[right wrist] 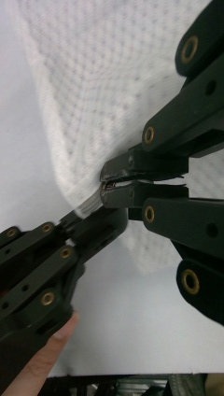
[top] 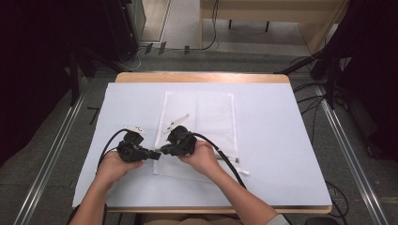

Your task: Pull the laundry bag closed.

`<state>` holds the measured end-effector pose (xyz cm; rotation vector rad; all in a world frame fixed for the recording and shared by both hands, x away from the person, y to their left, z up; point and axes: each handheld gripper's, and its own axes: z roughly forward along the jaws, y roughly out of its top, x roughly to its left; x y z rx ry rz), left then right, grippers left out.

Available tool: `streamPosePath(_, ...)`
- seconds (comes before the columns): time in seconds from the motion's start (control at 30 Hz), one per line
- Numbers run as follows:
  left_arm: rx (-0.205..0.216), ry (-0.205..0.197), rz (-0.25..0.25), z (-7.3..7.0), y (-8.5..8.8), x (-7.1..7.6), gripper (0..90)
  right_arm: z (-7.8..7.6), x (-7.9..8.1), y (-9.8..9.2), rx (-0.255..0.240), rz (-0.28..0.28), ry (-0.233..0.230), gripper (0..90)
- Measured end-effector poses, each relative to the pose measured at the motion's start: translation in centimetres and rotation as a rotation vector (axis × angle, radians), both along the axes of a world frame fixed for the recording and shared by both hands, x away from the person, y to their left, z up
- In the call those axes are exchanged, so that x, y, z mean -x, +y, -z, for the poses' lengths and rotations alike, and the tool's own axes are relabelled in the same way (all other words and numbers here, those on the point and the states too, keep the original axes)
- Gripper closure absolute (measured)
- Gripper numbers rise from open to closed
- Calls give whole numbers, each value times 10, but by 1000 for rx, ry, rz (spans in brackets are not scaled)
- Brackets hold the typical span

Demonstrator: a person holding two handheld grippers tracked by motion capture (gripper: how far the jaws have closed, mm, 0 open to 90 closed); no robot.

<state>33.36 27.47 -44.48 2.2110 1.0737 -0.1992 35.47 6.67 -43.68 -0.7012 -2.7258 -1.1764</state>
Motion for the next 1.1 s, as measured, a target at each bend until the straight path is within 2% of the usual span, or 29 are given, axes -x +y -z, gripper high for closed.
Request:
streamPosePath(0.07,4,-2,-7,0,3,1,886,2,-1,-2,15,0,-8,885)
streamPosePath(0.2,1,-19,-2,-1,3,2,884,4,-3,-7,-12,5,21,884)
streamPosePath(0.27,-17,-34,5,0,1,2,883,4,-2,-7,-1,6,15,884)
streamPosePath(0.33,-17,-40,8,0,1,3,883,6,-2,-7,0,5,4,883)
streamPosePath(0.5,-15,-35,8,0,1,2,883,6,-2,-9,-6,8,9,884)
streamPosePath(0.63,-2,-16,2,-1,1,3,883,7,-3,-12,-6,10,9,884)
streamPosePath(0.97,5,-10,2,-2,1,4,883,9,-4,-19,-12,12,23,883)
streamPosePath(1.03,19,-7,1,-3,2,4,883,9,-6,-23,-38,18,57,883)
streamPosePath(1.1,19,-13,-1,-3,2,4,883,9,-6,-25,-34,23,53,884)
